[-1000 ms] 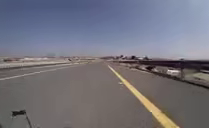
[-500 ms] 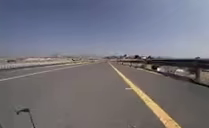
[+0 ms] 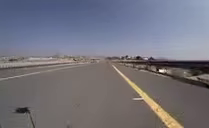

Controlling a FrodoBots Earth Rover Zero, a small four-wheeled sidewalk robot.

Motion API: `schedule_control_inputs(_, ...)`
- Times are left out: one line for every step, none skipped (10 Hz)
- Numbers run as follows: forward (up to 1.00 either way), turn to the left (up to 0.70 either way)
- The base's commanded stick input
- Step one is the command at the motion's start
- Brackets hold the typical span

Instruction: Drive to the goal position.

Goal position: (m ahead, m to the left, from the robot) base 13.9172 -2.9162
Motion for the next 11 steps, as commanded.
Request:
schedule_control_inputs(1.00,0.00)
schedule_control_inputs(1.00,0.00)
schedule_control_inputs(1.00,0.00)
schedule_control_inputs(1.00,0.00)
schedule_control_inputs(1.00,0.00)
schedule_control_inputs(1.00,0.00)
schedule_control_inputs(1.00,0.00)
schedule_control_inputs(1.00,0.00)
schedule_control_inputs(1.00,0.00)
schedule_control_inputs(1.00,0.00)
schedule_control_inputs(1.00,0.00)
